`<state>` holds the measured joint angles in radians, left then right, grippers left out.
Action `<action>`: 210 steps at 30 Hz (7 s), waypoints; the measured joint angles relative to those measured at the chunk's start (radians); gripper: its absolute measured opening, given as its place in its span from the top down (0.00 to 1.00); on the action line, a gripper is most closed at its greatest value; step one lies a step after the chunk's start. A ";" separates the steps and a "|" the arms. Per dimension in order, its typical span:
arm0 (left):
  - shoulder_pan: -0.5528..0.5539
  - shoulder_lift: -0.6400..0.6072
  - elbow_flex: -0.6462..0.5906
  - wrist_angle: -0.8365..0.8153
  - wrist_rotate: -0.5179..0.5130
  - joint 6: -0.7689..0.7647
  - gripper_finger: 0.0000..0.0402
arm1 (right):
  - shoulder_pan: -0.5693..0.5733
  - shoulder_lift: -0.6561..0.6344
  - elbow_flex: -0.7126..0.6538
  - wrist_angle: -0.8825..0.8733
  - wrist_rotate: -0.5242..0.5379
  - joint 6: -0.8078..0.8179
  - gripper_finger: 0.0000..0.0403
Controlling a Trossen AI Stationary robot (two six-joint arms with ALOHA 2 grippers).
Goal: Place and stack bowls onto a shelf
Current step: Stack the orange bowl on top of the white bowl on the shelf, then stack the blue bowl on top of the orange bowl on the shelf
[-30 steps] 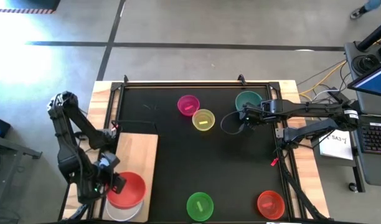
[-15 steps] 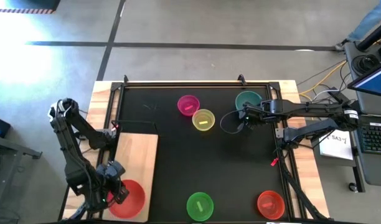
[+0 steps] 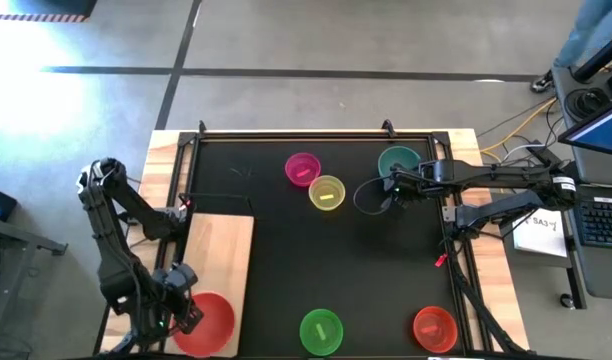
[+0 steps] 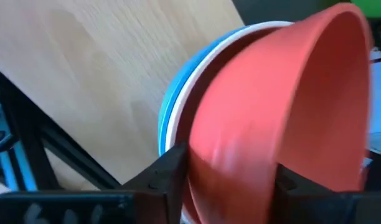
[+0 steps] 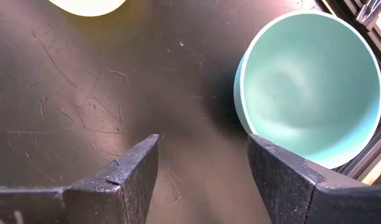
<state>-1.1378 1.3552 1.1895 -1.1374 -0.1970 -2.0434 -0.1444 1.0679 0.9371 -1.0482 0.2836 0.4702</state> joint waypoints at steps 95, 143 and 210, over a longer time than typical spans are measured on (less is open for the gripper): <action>0.146 0.002 0.349 -0.333 -0.668 0.494 0.63 | -0.314 0.406 -0.012 0.126 -0.079 -0.296 0.98; 0.380 0.002 -0.121 1.195 -0.490 2.193 0.63 | 0.396 0.132 0.130 0.585 -1.003 -0.440 0.98; 0.722 0.174 -0.122 1.550 0.424 2.350 0.92 | 0.412 0.497 0.734 0.148 -1.138 -1.167 0.97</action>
<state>-0.4156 1.5288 1.0672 0.4130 0.2266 0.3062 0.2676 1.5654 1.6714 -0.8998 -0.8548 -0.6972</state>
